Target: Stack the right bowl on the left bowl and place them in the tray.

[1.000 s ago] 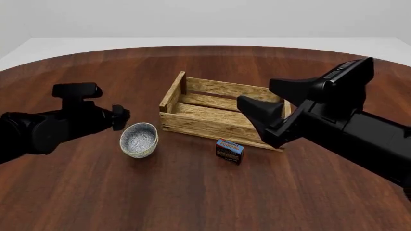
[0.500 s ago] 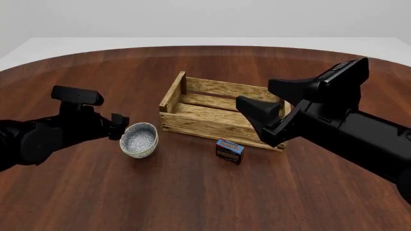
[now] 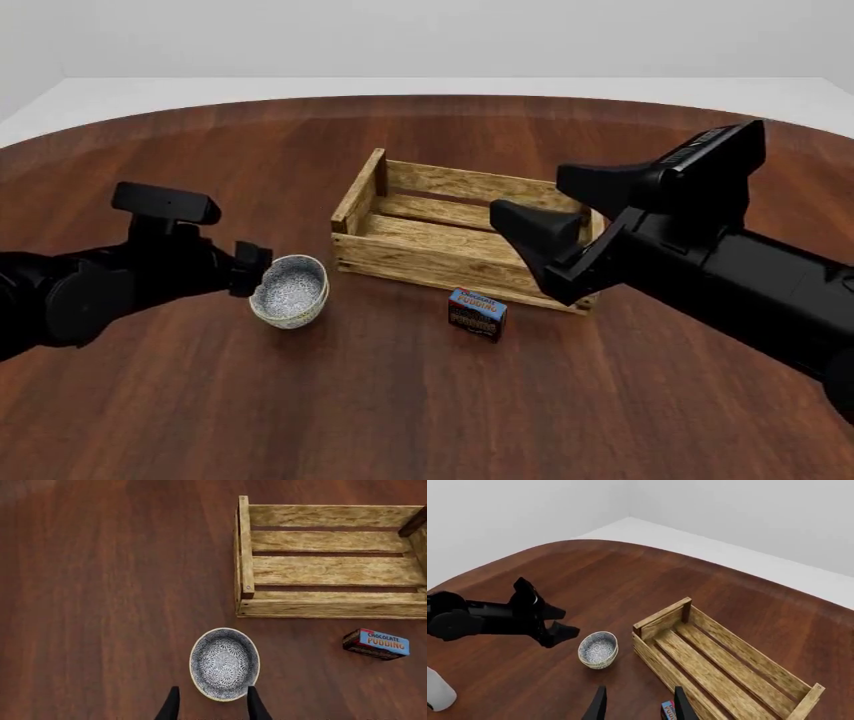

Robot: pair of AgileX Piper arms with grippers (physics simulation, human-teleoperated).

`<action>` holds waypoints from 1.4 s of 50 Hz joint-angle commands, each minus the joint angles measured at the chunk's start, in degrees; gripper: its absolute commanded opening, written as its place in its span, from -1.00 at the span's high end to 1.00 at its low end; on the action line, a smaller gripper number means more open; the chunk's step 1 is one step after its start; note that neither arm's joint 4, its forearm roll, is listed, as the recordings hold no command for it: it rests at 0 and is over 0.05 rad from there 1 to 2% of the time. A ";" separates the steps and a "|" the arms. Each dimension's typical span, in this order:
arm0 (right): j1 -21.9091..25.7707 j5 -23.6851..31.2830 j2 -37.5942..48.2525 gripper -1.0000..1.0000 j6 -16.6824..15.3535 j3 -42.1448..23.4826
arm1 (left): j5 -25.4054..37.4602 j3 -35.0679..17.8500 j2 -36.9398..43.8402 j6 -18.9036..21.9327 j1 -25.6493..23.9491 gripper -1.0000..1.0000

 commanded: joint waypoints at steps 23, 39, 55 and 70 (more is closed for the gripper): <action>0.32 0.38 -0.74 -1.00 -0.04 0.13 | -3.61 -1.13 9.38 -3.37 -1.70 -1.00; 0.18 0.88 -1.50 -1.00 -0.01 0.13 | -4.18 -2.21 12.79 -3.44 -3.52 -1.00; 0.03 1.18 -2.13 -1.00 0.15 0.15 | -5.89 -2.86 16.46 -3.75 -4.83 -1.00; -0.09 1.23 -2.07 -1.00 0.24 0.14 | -6.85 -4.14 20.00 -3.71 -5.45 -1.00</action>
